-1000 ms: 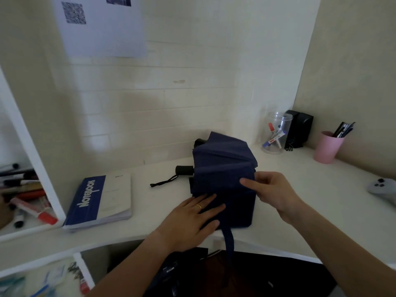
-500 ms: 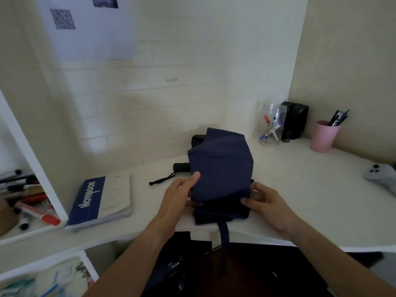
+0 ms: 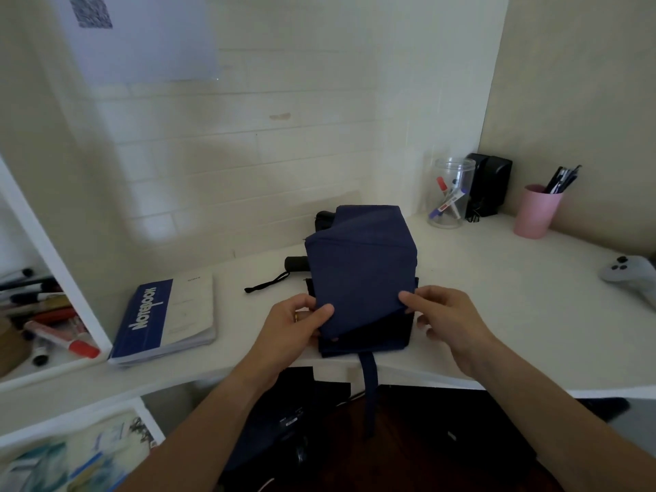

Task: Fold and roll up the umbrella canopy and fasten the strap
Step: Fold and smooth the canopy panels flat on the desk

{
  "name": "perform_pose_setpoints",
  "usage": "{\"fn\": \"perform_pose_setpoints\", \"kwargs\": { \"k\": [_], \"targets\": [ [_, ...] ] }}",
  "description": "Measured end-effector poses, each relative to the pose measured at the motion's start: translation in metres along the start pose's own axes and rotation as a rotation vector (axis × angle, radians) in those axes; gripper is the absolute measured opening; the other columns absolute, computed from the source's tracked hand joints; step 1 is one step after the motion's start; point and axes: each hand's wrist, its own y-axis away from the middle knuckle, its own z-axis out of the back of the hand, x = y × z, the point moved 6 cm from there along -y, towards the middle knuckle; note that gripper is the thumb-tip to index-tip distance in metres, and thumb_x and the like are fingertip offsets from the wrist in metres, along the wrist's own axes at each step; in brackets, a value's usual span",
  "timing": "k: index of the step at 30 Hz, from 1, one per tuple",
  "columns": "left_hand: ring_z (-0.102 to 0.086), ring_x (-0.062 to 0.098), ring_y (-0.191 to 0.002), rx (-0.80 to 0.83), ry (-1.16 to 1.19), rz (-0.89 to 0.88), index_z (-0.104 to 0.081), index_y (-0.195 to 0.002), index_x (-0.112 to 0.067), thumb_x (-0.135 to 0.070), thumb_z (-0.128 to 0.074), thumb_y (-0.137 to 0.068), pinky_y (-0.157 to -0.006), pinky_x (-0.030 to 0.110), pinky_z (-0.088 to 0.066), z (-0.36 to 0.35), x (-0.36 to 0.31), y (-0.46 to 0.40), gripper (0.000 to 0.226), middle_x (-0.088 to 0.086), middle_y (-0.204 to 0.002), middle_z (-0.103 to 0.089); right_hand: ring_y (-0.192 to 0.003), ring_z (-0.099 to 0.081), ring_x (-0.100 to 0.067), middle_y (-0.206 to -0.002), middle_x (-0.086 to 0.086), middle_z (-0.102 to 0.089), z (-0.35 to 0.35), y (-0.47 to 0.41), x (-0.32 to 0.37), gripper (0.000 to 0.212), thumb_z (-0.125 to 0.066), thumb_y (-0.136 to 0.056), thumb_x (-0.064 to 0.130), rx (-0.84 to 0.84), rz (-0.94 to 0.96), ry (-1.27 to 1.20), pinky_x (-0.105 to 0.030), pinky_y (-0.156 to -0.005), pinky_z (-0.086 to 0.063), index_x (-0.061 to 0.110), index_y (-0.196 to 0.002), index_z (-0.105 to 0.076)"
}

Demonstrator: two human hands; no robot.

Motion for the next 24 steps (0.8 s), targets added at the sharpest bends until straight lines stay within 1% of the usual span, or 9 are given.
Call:
{"fn": "perform_pose_setpoints", "kwargs": {
  "k": [2,3,6,10,13,16,19,21,24],
  "targets": [
    [-0.077,0.018,-0.083,-0.026,-0.056,-0.007,-0.074,-0.101,-0.010,-0.024,-0.068,-0.097,-0.069,0.015,-0.055,0.000,0.002,0.001,0.015,0.001,-0.090,-0.081,-0.056,-0.056,-0.016,-0.086,-0.005,-0.074,-0.001,0.005,0.000,0.019,-0.075,-0.088,0.022,0.020,-0.026,-0.028,-0.024,-0.050,-0.040,0.008,-0.101,-0.072],
    [-0.076,0.014,-0.081,-0.040,-0.068,-0.013,-0.074,-0.099,-0.011,-0.024,-0.069,-0.097,-0.069,0.015,-0.054,0.000,0.003,0.001,0.014,0.000,-0.088,-0.081,-0.057,-0.064,-0.016,-0.089,-0.005,-0.077,-0.003,0.008,-0.001,0.019,-0.075,-0.089,0.017,0.041,-0.049,-0.099,-0.023,-0.050,-0.046,0.009,-0.105,-0.071],
    [-0.075,0.011,-0.078,-0.070,-0.079,-0.019,-0.075,-0.098,-0.011,-0.021,-0.072,-0.094,-0.074,0.021,-0.057,-0.002,0.006,0.002,0.011,0.000,-0.084,-0.081,-0.087,-0.078,-0.028,-0.100,-0.015,-0.079,-0.005,0.014,-0.006,0.021,-0.072,-0.089,0.001,0.047,-0.068,-0.358,-0.026,-0.070,-0.063,0.000,-0.109,-0.069],
    [-0.077,0.018,-0.082,-0.120,-0.047,-0.049,-0.068,-0.110,-0.017,-0.019,-0.073,-0.094,-0.080,0.029,-0.059,0.001,0.006,0.006,0.017,0.007,-0.081,-0.080,-0.100,-0.075,-0.028,-0.109,-0.021,-0.076,-0.002,0.013,-0.016,0.024,-0.073,-0.088,0.005,0.050,-0.060,-0.416,-0.031,-0.089,-0.061,-0.008,-0.108,-0.071],
    [-0.075,0.023,-0.081,-0.111,-0.056,-0.098,-0.053,-0.124,-0.033,-0.016,-0.069,-0.096,-0.080,0.027,-0.056,0.005,0.006,0.010,0.036,0.017,-0.077,-0.075,-0.099,-0.076,-0.023,-0.101,-0.017,-0.079,-0.001,0.015,-0.023,0.031,-0.078,-0.085,0.022,0.058,-0.085,-0.309,-0.031,-0.094,-0.057,-0.007,-0.096,-0.076],
    [-0.069,0.026,-0.073,-0.060,-0.194,-0.181,-0.053,-0.123,-0.041,-0.016,-0.066,-0.097,-0.080,0.030,-0.054,0.008,0.004,0.013,0.038,0.021,-0.071,-0.067,-0.093,-0.077,-0.024,-0.093,-0.015,-0.080,0.004,0.012,-0.026,0.027,-0.082,-0.082,0.024,-0.018,-0.082,-0.137,-0.035,-0.094,-0.058,-0.003,-0.086,-0.078],
    [-0.064,0.005,-0.067,-0.053,-0.427,-0.263,-0.065,-0.116,-0.039,-0.020,-0.068,-0.096,-0.070,0.017,-0.051,0.010,0.002,0.015,0.028,0.003,-0.068,-0.067,-0.083,-0.073,-0.024,-0.085,-0.010,-0.078,0.008,0.013,-0.020,0.019,-0.084,-0.076,0.020,-0.145,-0.012,0.127,-0.035,-0.079,-0.058,0.011,-0.085,-0.070],
    [-0.067,0.004,-0.074,-0.058,-0.548,-0.271,-0.072,-0.113,-0.038,-0.024,-0.071,-0.094,-0.074,0.015,-0.051,0.011,0.002,0.017,0.023,-0.008,-0.075,-0.069,-0.074,-0.068,-0.019,-0.077,-0.005,-0.074,0.009,0.017,-0.013,0.025,-0.084,-0.075,0.016,-0.179,0.077,0.305,-0.029,-0.065,-0.048,0.017,-0.085,-0.061],
    [-0.066,0.002,-0.080,-0.050,-0.670,-0.268,-0.075,-0.114,-0.033,-0.027,-0.073,-0.092,-0.080,0.010,-0.047,0.009,0.004,0.019,0.023,-0.015,-0.080,-0.069,-0.073,-0.068,-0.008,-0.075,0.005,-0.075,0.004,0.020,-0.010,0.017,-0.081,-0.078,0.014,-0.106,0.190,0.490,-0.021,-0.065,-0.046,0.022,-0.081,-0.066]
  ]
}}
